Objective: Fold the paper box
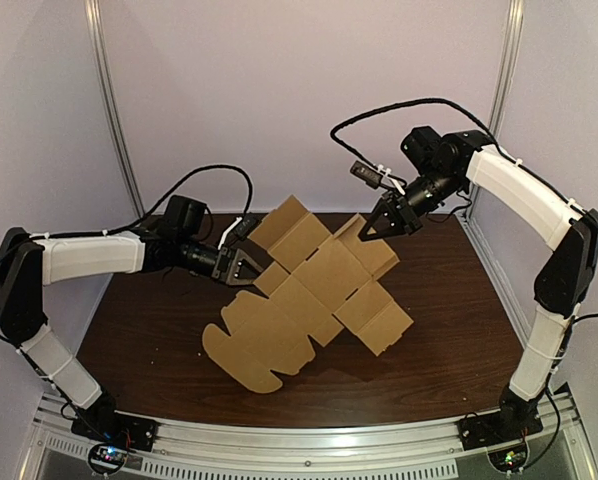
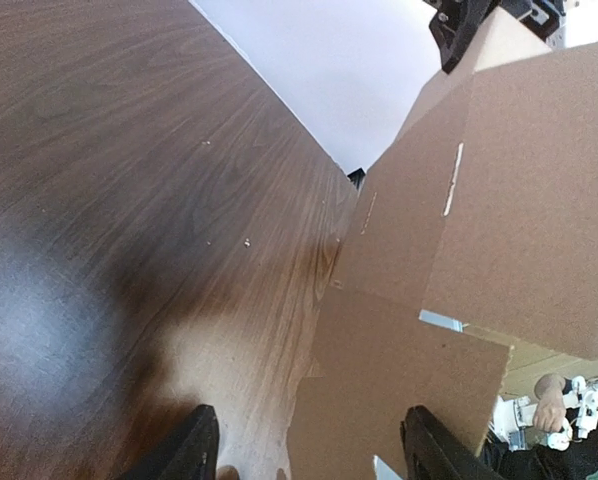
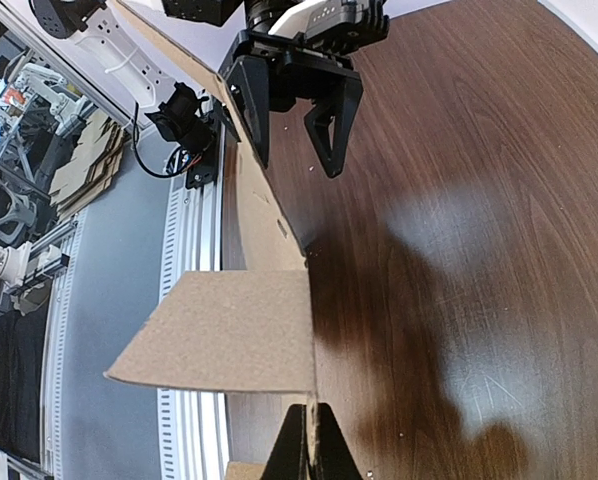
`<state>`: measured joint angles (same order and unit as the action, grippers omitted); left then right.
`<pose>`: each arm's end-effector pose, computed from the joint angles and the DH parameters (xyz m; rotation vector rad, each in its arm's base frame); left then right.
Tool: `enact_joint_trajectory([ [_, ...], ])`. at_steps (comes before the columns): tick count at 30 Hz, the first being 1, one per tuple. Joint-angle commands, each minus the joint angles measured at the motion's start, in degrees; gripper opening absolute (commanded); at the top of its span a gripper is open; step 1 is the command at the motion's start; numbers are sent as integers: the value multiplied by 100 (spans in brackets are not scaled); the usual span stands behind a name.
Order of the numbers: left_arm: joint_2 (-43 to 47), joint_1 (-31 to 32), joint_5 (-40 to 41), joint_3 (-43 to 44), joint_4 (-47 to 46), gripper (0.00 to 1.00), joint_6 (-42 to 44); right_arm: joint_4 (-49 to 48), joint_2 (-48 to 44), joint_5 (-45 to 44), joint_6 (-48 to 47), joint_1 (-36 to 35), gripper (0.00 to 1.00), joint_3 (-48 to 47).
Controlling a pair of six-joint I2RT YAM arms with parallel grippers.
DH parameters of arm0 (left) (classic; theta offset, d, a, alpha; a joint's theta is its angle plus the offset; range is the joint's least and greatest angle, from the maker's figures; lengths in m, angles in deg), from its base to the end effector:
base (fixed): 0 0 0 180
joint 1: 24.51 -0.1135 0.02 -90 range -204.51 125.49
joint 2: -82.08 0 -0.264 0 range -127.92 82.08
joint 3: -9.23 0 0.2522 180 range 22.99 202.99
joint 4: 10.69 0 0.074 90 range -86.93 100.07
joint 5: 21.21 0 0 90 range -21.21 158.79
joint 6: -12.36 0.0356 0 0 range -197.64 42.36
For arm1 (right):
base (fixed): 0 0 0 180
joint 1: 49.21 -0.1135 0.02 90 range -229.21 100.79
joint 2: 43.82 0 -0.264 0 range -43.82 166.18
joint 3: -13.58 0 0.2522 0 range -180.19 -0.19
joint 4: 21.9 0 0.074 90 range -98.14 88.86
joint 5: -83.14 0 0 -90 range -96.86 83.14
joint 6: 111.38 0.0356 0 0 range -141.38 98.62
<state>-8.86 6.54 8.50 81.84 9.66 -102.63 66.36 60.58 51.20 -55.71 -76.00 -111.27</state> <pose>0.2713 -0.1994 0.2409 0.7559 2.2436 -1.6838 0.3051 0.1879 0.3714 -1.4449 1.9334 1.2979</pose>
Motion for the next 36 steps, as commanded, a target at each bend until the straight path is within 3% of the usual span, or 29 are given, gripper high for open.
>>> enact_joint_trajectory([
  [1,101,-88,-223,30,-362,65,-202,152,-4,-28,-169,-37,0,133],
  [21,-73,349,-454,-54,-350,65,-127,-513,78,-146,569,-37,0,83],
  [27,114,179,-68,226,578,66,439,-313,-10,-138,326,-37,0,161],
  [36,229,33,-336,101,72,65,48,-262,-95,-266,225,-37,0,291],
])
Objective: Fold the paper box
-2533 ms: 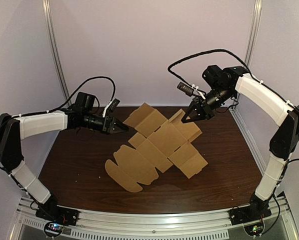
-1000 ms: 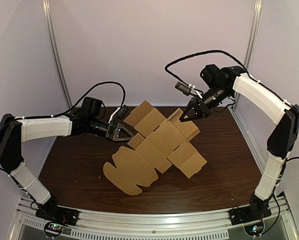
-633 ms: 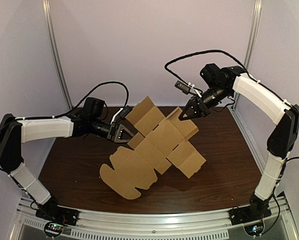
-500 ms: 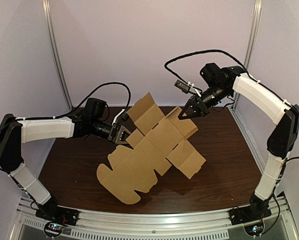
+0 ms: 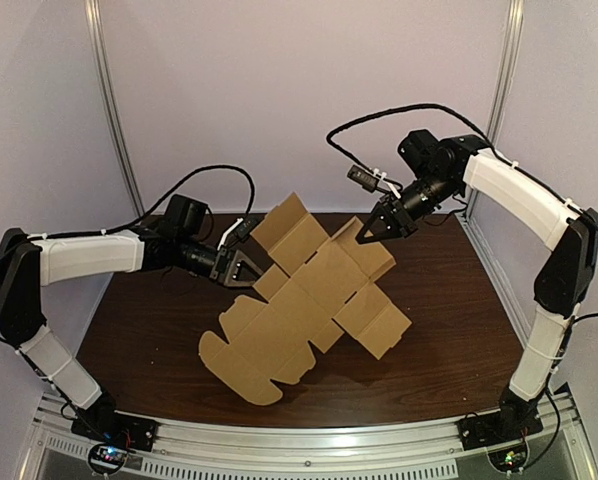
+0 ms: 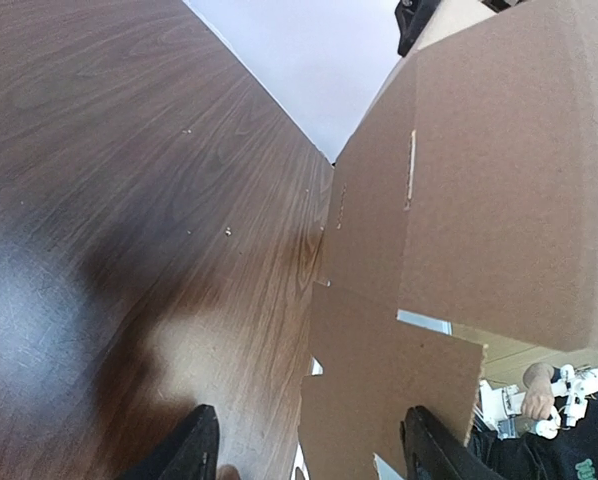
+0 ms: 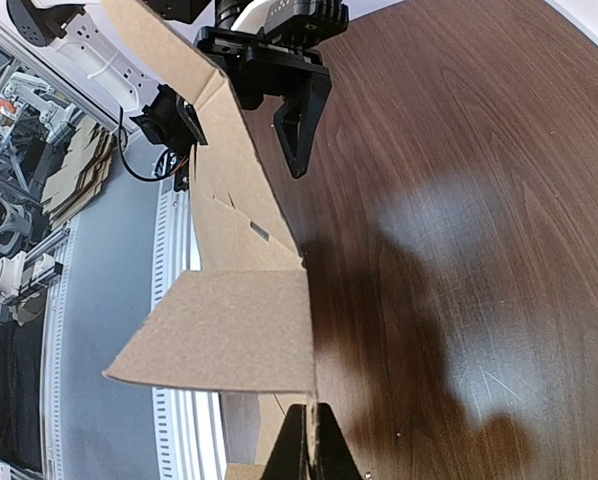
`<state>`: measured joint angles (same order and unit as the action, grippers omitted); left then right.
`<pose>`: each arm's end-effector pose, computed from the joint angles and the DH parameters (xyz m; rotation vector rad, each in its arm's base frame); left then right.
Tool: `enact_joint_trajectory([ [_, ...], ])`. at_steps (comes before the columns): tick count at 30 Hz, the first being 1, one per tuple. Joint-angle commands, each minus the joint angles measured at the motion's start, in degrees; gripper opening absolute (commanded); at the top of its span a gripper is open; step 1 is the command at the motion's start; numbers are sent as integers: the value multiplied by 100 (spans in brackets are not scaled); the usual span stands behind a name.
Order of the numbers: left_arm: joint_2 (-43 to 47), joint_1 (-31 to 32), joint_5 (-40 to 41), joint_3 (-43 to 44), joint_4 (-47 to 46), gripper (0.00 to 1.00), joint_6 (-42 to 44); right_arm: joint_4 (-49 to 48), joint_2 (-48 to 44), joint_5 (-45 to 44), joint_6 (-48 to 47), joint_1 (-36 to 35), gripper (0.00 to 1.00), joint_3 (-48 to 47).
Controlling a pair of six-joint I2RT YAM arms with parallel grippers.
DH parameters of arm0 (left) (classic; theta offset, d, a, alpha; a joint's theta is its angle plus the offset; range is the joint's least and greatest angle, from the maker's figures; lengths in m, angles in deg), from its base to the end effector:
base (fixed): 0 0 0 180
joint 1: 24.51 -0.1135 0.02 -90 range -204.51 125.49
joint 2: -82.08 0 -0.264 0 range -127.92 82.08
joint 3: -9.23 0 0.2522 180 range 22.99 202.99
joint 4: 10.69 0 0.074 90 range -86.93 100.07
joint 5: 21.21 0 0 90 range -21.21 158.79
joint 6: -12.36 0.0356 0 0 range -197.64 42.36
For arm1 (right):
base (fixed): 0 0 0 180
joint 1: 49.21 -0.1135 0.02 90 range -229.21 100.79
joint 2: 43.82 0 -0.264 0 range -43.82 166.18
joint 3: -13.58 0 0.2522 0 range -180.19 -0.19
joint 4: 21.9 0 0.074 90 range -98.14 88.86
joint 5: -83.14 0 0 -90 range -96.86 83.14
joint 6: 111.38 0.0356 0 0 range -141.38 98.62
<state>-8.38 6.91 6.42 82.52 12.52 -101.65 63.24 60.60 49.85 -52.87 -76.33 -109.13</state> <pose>0.2669 -0.2000 0.2444 0.7896 2.2503 -1.7243 0.3086 0.1915 0.3623 -1.4163 1.9773 1.2849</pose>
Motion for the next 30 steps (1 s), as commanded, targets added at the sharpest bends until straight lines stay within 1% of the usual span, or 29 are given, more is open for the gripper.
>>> enact_joint_trajectory([
  [1,182,-4,-146,33,-223,65,-65,52,-83,-127,-55,-4,0,75],
  [5,179,0,-215,-21,-272,65,-100,-45,-63,-151,48,-4,0,37],
  [10,227,5,-525,-154,-838,66,-538,-156,-42,-293,133,-7,0,25],
  [13,219,25,-594,-255,-1246,66,-815,-166,-61,-293,149,-5,0,29],
  [14,195,49,-600,-265,-1254,67,-830,-173,-70,-292,163,-4,0,31],
  [17,98,144,-573,-245,-1179,67,-790,-218,-102,-292,213,-5,0,31],
  [20,17,235,-472,-178,-901,67,-587,-298,-125,-257,301,-5,0,23],
  [23,-60,274,-339,-95,-524,65,-356,-337,-132,-177,366,-9,0,14],
  [30,-284,337,-159,-31,-362,59,-270,-390,-150,101,506,-5,0,-44],
])
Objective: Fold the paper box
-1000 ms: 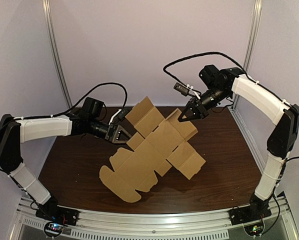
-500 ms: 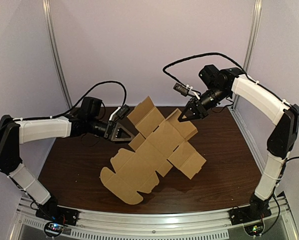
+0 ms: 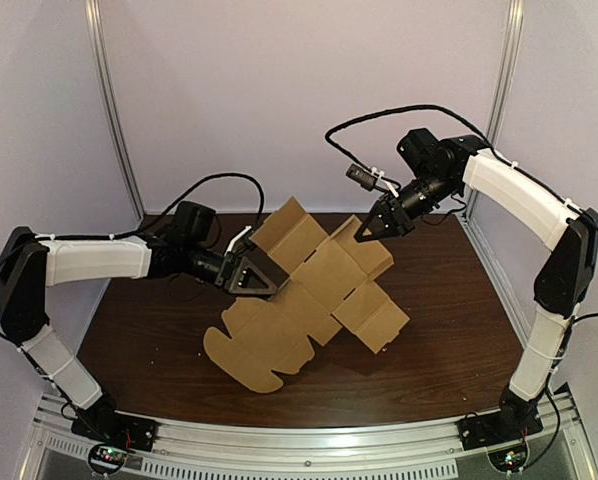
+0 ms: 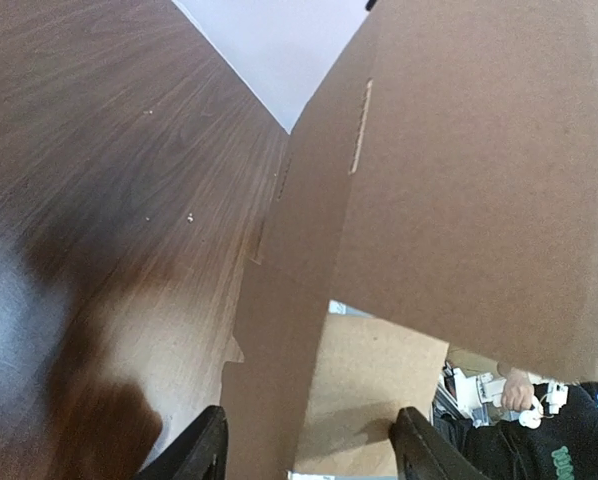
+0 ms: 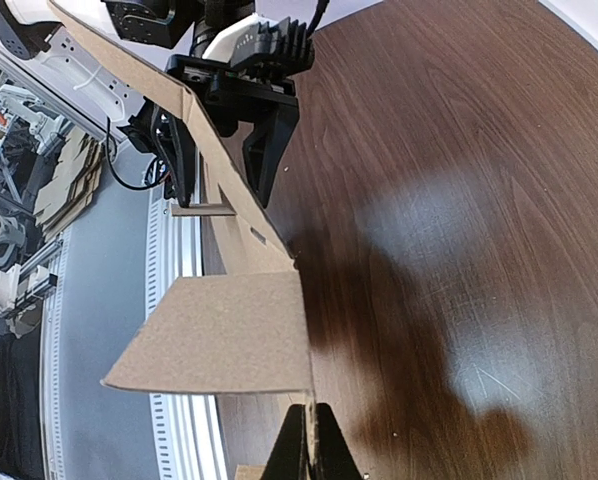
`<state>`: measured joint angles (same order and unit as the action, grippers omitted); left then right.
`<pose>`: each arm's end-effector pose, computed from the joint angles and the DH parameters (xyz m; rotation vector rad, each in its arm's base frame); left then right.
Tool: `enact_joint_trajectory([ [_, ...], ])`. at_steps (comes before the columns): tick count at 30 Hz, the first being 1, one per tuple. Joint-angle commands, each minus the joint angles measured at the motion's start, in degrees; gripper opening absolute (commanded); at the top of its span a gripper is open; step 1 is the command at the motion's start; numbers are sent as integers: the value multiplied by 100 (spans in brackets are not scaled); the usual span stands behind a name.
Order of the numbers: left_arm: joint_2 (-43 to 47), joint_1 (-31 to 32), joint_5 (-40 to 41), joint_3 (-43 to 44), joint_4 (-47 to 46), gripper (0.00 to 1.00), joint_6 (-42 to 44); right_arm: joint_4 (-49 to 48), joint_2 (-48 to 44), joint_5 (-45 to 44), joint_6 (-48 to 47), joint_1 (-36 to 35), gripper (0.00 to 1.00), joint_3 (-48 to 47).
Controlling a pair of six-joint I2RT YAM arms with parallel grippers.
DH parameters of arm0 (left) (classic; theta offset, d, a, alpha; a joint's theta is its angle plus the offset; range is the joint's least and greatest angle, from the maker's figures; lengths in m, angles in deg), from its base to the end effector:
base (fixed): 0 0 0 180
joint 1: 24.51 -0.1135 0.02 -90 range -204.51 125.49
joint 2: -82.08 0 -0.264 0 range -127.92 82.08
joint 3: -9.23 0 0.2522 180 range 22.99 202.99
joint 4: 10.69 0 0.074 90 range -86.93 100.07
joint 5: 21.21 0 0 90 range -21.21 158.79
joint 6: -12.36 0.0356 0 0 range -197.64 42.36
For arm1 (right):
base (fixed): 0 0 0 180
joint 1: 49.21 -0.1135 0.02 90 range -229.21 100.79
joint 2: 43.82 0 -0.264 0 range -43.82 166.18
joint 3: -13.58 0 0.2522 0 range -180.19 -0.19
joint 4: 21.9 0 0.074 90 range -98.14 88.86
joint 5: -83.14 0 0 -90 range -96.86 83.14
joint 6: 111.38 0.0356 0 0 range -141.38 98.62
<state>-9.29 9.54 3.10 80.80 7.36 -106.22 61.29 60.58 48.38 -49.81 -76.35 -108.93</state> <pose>0.2582 -0.2137 0.2376 0.8287 2.2441 -1.8383 0.3116 0.1926 0.3621 -1.3775 2.0133 1.2619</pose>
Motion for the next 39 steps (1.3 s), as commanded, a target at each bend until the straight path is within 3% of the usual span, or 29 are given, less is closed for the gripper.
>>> enact_joint_trajectory([
  [1,-217,76,194,156,151,59,182,-198,-150,322,232,-3,0,-77],
  [8,-314,146,232,155,-25,54,144,-292,-144,727,443,-4,0,-109],
  [13,-356,147,206,88,-392,33,-90,-312,-80,947,531,-2,0,-111],
  [16,-403,147,187,32,-777,29,-289,-336,-52,1145,610,-3,0,-96],
  [17,-425,147,172,7,-927,29,-389,-360,-54,1210,660,-2,0,-102],
  [20,-448,147,160,-89,-1298,43,-675,-390,-79,1346,710,-3,0,-96],
  [24,-482,147,252,-94,-1318,43,-694,-388,-125,1530,702,14,0,-81],
  [30,-591,147,368,-68,-1313,32,-720,-326,-173,2211,641,77,0,-74],
  [35,-529,141,386,-167,-1556,50,-891,-361,-201,2578,758,246,0,-61],
  [39,-484,138,426,-296,-1948,47,-1089,-495,-246,2632,845,405,0,114],
])
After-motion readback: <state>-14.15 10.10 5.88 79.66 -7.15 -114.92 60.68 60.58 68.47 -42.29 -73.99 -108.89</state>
